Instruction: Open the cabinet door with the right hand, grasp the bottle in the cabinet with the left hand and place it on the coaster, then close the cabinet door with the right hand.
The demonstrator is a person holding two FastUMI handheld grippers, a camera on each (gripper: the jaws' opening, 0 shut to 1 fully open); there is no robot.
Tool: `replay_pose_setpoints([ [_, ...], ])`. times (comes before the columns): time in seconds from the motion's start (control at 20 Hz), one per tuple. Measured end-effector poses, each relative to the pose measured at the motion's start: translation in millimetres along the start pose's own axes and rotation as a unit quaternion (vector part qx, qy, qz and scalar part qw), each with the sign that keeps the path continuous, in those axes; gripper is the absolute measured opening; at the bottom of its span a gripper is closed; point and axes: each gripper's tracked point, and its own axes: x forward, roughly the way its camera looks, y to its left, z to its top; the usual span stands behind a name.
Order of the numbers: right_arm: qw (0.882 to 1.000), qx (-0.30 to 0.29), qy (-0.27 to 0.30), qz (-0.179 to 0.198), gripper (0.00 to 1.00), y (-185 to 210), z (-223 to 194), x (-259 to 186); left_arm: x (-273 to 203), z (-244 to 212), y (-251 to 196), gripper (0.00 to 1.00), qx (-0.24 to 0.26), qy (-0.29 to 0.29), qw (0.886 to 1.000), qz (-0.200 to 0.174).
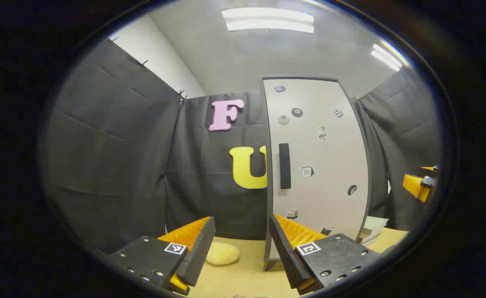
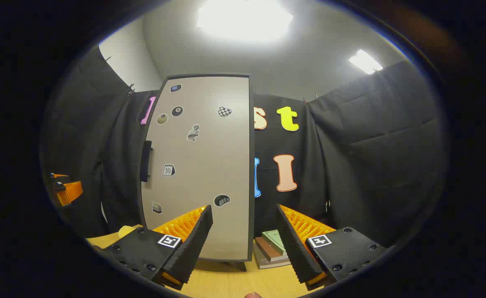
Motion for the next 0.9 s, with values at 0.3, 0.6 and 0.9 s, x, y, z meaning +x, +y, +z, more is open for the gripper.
replay_pose_setpoints([
  [0.3,1.000,0.009,0.008,-0.006,0.95,1,-6,0,1,-7,4,0.81,0.001,0.006,1.000,0.001],
  [0.6,1.000,0.009,0.010,-0.004,0.93,3,-7,0,-3,-3,10,0.81,0.008,-0.003,1.000,0.002],
  [0.9,1.000,0.012,0.015,0.000,0.93,6,-6,8,0,-2,13,0.78,0.008,-0.006,1.000,0.003],
])
